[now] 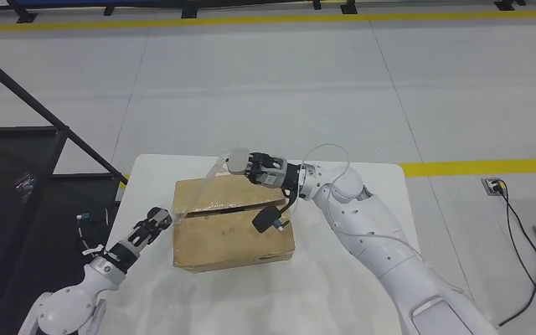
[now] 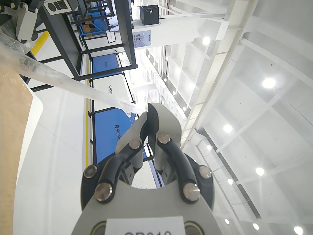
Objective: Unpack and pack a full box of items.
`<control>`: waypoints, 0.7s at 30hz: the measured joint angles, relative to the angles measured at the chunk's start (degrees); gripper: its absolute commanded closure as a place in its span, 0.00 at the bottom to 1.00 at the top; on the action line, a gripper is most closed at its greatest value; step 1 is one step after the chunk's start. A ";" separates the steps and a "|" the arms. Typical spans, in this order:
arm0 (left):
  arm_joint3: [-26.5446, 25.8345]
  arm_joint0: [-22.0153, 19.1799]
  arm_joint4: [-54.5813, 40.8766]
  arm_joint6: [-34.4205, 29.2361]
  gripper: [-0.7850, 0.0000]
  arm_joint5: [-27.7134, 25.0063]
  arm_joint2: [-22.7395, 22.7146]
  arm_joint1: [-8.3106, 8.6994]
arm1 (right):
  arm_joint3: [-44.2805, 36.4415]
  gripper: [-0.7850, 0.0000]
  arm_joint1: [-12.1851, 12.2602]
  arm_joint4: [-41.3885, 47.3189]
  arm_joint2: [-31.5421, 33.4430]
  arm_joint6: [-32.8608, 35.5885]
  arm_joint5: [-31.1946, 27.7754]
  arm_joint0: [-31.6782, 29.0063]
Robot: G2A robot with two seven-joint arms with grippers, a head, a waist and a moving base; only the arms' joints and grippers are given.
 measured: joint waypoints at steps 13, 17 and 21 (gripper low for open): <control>1.21 -0.08 0.24 0.68 1.00 0.71 1.46 -0.59 | 4.54 1.00 -0.41 0.91 -0.64 -0.31 -1.53 1.53; 2.03 -0.30 0.67 0.94 0.98 1.06 1.69 -0.73 | 6.14 1.00 -0.56 1.52 -0.73 -0.55 -1.17 1.70; 2.93 -0.48 0.72 1.19 0.89 1.11 2.08 -0.92 | 7.50 1.00 -0.69 2.21 -0.76 -1.01 -0.39 1.77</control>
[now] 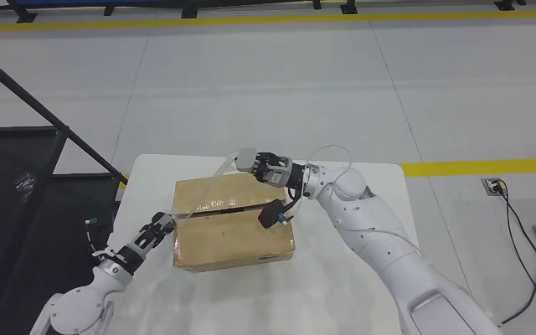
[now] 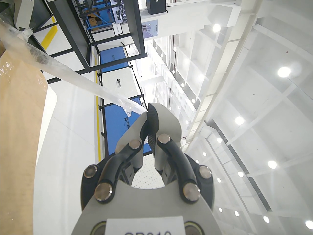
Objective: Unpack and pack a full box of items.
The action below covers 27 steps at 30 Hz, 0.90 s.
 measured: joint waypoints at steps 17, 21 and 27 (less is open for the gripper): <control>1.09 0.63 -1.58 -0.06 0.60 -0.31 -1.00 -0.50 | 2.80 1.00 -0.37 1.65 -0.22 -0.86 1.41 0.66; 0.79 0.96 -1.83 -0.28 0.60 -0.33 -1.66 -0.56 | 3.23 1.00 -0.34 1.89 -0.18 -1.25 1.50 0.76; 0.61 1.33 -2.03 -0.44 0.60 -0.56 -2.50 -0.66 | 2.88 1.00 -0.25 3.20 0.12 -3.37 2.44 -0.05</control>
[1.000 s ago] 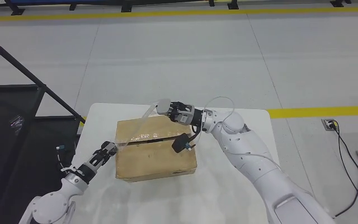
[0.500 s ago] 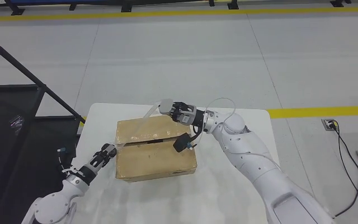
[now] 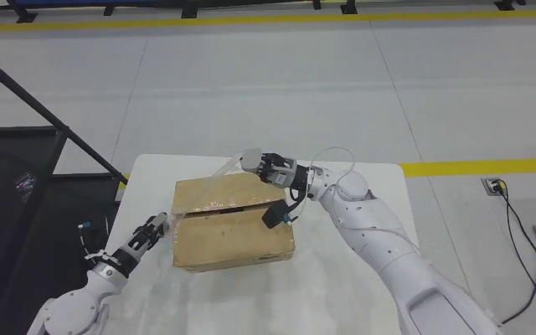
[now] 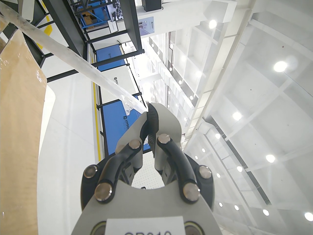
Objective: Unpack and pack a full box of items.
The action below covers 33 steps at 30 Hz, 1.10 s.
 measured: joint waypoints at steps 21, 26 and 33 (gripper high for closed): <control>-3.30 1.95 -4.67 -0.74 0.63 -3.15 -2.26 -0.61 | -4.82 1.00 2.03 -0.05 3.07 3.37 4.99 -5.04; -5.12 2.39 -4.21 -0.03 0.63 -3.55 -2.55 -0.75 | -6.13 1.00 2.36 0.42 3.75 4.39 5.04 -6.03; -7.63 2.50 -4.87 0.56 0.60 -3.22 -2.64 -1.01 | -7.44 1.00 2.65 0.33 4.19 6.15 5.36 -7.48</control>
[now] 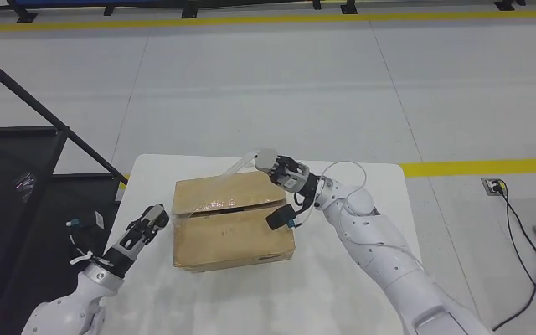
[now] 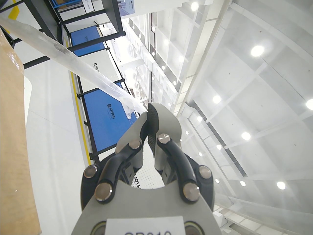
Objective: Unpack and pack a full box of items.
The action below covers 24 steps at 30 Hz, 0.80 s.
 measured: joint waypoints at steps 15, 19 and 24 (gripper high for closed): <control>6.88 -3.63 2.79 -6.81 0.57 4.34 1.30 0.23 | -7.10 1.00 1.22 -0.18 1.91 4.31 -1.33 -5.41; 7.29 -4.14 3.49 -5.99 0.58 3.88 1.86 0.10 | -8.27 1.00 1.42 -0.53 2.13 4.89 -2.16 -6.02; 7.64 -4.83 5.36 -6.46 0.64 3.88 1.96 0.16 | -9.21 1.00 1.59 -0.82 2.32 5.18 -2.57 -6.55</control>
